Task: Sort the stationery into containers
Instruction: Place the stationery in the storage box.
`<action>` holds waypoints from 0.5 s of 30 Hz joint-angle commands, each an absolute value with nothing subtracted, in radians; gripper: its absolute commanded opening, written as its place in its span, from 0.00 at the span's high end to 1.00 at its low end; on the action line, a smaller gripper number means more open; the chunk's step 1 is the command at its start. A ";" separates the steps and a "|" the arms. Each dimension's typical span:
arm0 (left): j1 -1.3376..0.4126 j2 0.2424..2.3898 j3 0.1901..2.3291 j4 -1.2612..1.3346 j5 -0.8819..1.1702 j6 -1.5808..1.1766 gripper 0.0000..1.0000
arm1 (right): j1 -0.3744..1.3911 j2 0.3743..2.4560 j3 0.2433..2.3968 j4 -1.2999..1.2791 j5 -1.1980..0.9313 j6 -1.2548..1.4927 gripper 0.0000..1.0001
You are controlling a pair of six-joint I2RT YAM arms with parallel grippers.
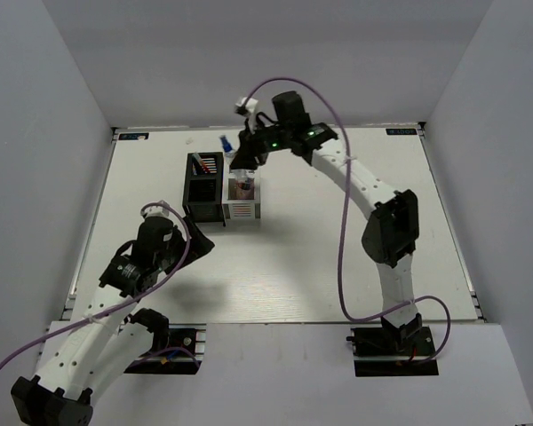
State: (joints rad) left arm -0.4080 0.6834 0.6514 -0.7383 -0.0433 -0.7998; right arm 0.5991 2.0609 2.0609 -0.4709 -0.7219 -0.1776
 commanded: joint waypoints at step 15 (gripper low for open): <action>-0.410 0.641 0.658 -0.840 -0.040 -0.850 0.00 | 0.772 2.324 2.180 0.101 -0.637 -0.018 0.97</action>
State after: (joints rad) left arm -0.4080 0.6510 0.6453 -0.8062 -0.0433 -0.8406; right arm 0.7567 2.2913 2.1616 -0.0246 -0.6540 -0.0395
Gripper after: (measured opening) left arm 0.995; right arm 0.417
